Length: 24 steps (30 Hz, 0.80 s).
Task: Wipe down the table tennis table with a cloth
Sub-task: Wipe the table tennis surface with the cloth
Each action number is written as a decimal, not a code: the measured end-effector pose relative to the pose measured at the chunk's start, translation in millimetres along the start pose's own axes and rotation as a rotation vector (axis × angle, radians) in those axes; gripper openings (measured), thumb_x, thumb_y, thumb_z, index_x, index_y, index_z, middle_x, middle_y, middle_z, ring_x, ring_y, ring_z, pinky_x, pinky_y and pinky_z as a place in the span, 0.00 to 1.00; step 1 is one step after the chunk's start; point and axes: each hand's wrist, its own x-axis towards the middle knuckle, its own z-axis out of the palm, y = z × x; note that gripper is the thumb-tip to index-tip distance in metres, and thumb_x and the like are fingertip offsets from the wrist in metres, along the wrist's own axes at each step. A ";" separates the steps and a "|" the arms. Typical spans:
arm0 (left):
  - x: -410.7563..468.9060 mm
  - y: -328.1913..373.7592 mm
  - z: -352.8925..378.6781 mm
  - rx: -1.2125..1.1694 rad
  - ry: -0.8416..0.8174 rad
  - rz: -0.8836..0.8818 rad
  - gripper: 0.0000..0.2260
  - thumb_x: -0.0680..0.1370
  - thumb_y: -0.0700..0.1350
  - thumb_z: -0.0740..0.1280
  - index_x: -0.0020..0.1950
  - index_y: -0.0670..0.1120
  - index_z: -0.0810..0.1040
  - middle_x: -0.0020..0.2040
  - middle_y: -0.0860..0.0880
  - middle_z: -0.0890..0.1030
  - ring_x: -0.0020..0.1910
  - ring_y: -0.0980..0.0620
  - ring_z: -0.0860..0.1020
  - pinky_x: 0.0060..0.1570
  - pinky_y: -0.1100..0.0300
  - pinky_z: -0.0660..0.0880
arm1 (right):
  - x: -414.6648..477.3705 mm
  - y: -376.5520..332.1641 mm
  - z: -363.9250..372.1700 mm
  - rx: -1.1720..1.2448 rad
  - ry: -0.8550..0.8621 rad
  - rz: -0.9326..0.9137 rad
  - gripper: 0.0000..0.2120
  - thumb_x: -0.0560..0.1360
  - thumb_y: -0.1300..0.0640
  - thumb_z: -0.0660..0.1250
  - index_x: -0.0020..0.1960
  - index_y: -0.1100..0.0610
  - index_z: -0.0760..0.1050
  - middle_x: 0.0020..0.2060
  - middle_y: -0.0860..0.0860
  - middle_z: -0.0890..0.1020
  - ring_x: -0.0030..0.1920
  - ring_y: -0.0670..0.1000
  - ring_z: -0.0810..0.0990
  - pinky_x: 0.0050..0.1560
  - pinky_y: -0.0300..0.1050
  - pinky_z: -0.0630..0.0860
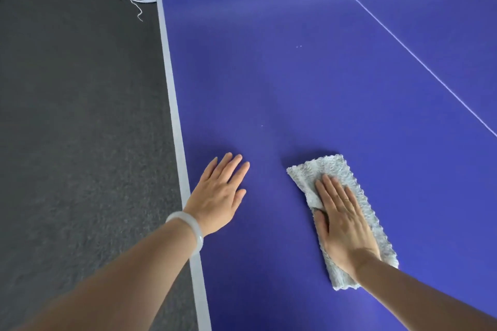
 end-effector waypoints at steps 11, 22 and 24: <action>11.0 -16.8 12.2 -0.146 0.051 0.044 0.25 0.82 0.55 0.51 0.77 0.48 0.64 0.77 0.48 0.64 0.77 0.48 0.60 0.76 0.49 0.55 | 29.5 -94.2 31.0 0.126 0.187 0.500 0.27 0.84 0.53 0.43 0.81 0.59 0.47 0.80 0.51 0.46 0.80 0.49 0.40 0.79 0.50 0.38; 10.4 -17.6 14.0 -0.092 0.020 0.062 0.26 0.81 0.55 0.50 0.77 0.47 0.63 0.76 0.45 0.64 0.76 0.44 0.61 0.74 0.44 0.58 | -31.5 -25.8 0.8 0.054 0.158 0.486 0.25 0.84 0.53 0.48 0.80 0.55 0.54 0.80 0.48 0.54 0.80 0.45 0.48 0.79 0.46 0.45; 10.7 -17.7 14.4 -0.090 0.016 0.067 0.26 0.81 0.55 0.50 0.77 0.46 0.64 0.76 0.45 0.64 0.76 0.44 0.61 0.74 0.44 0.58 | 13.5 -46.2 2.9 0.103 0.201 0.785 0.26 0.84 0.54 0.45 0.81 0.54 0.48 0.81 0.48 0.48 0.80 0.46 0.43 0.79 0.48 0.40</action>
